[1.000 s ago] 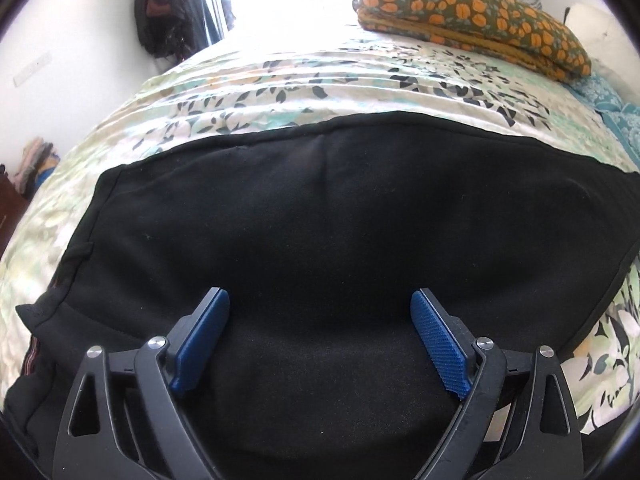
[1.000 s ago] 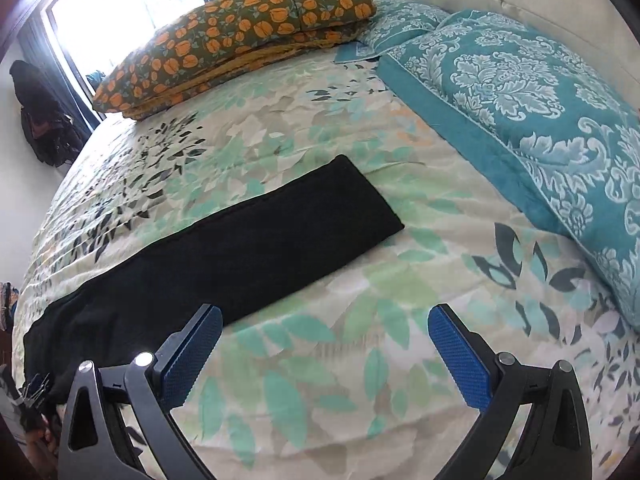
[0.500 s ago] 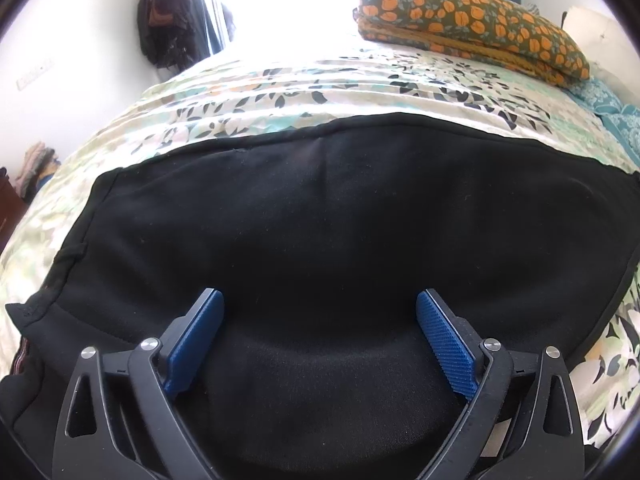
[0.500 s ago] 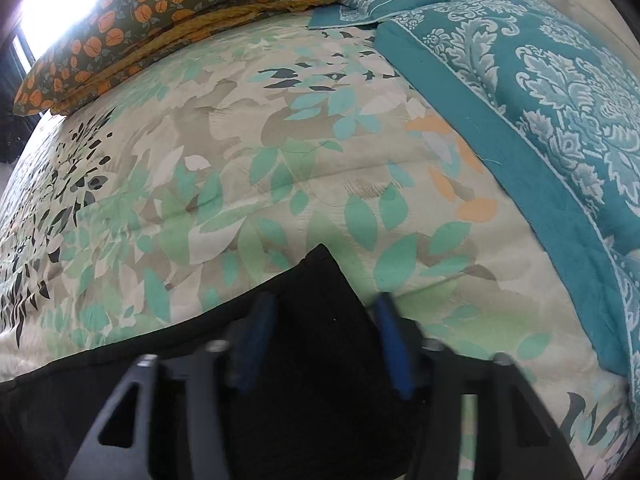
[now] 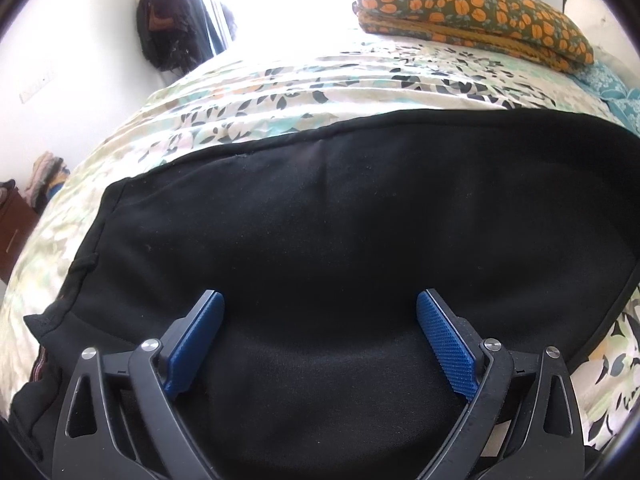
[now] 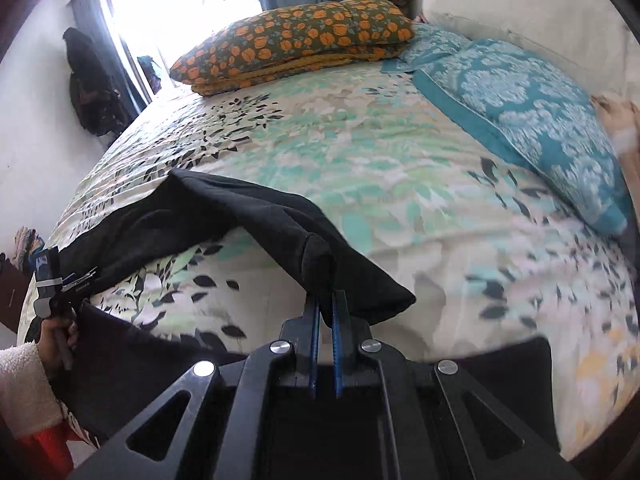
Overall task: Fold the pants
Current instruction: 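Lift the hem with the right gripper and fold the leg across the trousers, then open the right gripper and release the folded leg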
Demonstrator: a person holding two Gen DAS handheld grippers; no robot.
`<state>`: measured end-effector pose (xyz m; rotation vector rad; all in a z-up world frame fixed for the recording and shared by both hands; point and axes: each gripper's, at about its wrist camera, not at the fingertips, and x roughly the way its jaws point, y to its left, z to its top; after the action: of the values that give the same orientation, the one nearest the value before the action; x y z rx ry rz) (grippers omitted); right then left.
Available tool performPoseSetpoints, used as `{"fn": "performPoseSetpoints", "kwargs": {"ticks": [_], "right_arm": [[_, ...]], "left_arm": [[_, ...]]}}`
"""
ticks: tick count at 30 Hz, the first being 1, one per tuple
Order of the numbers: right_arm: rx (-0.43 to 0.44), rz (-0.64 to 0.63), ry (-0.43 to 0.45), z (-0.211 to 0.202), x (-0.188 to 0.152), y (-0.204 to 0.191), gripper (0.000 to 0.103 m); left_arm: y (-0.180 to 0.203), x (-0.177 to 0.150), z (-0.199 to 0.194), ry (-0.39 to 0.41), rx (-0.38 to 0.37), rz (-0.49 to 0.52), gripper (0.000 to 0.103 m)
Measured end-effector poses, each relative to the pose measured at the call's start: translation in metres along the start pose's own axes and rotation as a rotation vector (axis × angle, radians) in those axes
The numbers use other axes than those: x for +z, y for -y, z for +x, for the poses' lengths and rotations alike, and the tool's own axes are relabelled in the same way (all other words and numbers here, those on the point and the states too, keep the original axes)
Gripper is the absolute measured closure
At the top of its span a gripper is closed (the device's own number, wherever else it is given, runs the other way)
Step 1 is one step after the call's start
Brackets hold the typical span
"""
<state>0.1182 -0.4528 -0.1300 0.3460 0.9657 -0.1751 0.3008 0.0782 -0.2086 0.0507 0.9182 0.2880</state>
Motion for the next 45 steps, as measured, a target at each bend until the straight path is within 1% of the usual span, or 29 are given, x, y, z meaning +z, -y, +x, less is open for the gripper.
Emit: {"fn": "performPoseSetpoints", "kwargs": {"ticks": [1,2,3,4,5,6,7,8,9,12,15,17,19,21,22,24,27,28,29,32,36,42,45], "right_arm": [[-0.033,0.074,-0.035,-0.003,-0.025,0.013,0.085],[-0.065,0.156,-0.055,-0.008,-0.046,0.026,0.066],[-0.08,0.242,-0.042,-0.019,-0.06,0.038,0.047],[-0.073,0.316,0.007,-0.036,-0.068,0.046,0.043],[-0.054,0.366,0.078,-0.056,-0.072,0.052,0.037],[-0.058,0.393,0.138,-0.073,-0.076,0.054,0.021],[-0.073,0.398,0.174,-0.084,-0.078,0.052,0.012],[-0.069,0.385,0.189,-0.091,-0.08,0.048,0.004],[-0.044,0.365,0.181,-0.091,-0.082,0.042,0.004],[0.034,0.295,0.118,-0.077,-0.088,0.01,0.004],[0.102,0.168,0.086,-0.059,-0.096,-0.041,0.004],[0.139,0.06,0.064,-0.045,-0.1,-0.08,0.004],[0.146,-0.048,0.038,-0.029,-0.102,-0.117,0.004],[0.134,-0.14,-0.001,-0.011,-0.105,-0.148,0.004],[0.128,-0.17,-0.028,0.0,-0.108,-0.16,0.004],[0.105,-0.211,-0.076,0.019,-0.115,-0.174,0.004],[0.045,-0.277,-0.142,0.045,-0.126,-0.182,0.004],[0.034,-0.291,-0.165,0.052,-0.129,-0.181,0.004],[0.027,-0.295,-0.169,0.056,-0.131,-0.18,0.001],[0.041,-0.291,-0.157,0.056,-0.133,-0.173,0.0],[0.05,-0.3,-0.129,0.054,-0.138,-0.171,0.0],[0.049,-0.3,-0.121,0.053,-0.14,-0.171,0.0],[0.051,-0.298,-0.122,0.054,-0.139,-0.171,0.0]], "left_arm": [[-0.001,0.003,-0.001,-0.026,0.0,-0.001,0.005],[-0.002,0.008,-0.003,-0.068,0.0,0.006,0.005],[-0.003,0.012,-0.008,-0.113,-0.004,0.014,0.005],[-0.005,0.014,-0.017,-0.138,-0.019,0.012,0.007],[-0.009,0.013,-0.031,-0.136,-0.04,0.002,0.007],[-0.013,0.009,-0.047,-0.119,-0.066,-0.009,0.007],[-0.018,0.003,-0.063,-0.102,-0.097,-0.013,0.007],[-0.021,-0.004,-0.078,-0.093,-0.127,-0.006,0.007],[-0.023,-0.014,-0.092,-0.087,-0.148,0.007,0.006],[-0.03,-0.048,-0.13,-0.069,-0.184,0.044,0.006],[-0.04,-0.084,-0.153,-0.052,-0.192,0.051,0.006],[-0.042,-0.101,-0.157,-0.056,-0.191,0.049,0.006],[-0.044,-0.113,-0.152,-0.081,-0.192,0.027,0.006],[-0.047,-0.12,-0.145,-0.1,-0.202,-0.019,0.006],[-0.049,-0.121,-0.142,-0.104,-0.203,-0.028,0.006],[-0.05,-0.121,-0.135,-0.105,-0.182,-0.027,0.006],[-0.054,-0.125,-0.127,-0.114,-0.166,-0.026,0.006],[-0.054,-0.127,-0.124,-0.12,-0.163,-0.012,0.006],[-0.052,-0.128,-0.124,-0.118,-0.155,0.011,0.006],[-0.046,-0.131,-0.124,-0.116,-0.132,0.053,0.006],[-0.049,-0.131,-0.121,-0.131,-0.138,0.041,0.005],[-0.042,-0.134,-0.122,-0.118,-0.101,0.06,0.005],[-0.042,-0.134,-0.122,-0.123,-0.098,0.06,0.005]]}}
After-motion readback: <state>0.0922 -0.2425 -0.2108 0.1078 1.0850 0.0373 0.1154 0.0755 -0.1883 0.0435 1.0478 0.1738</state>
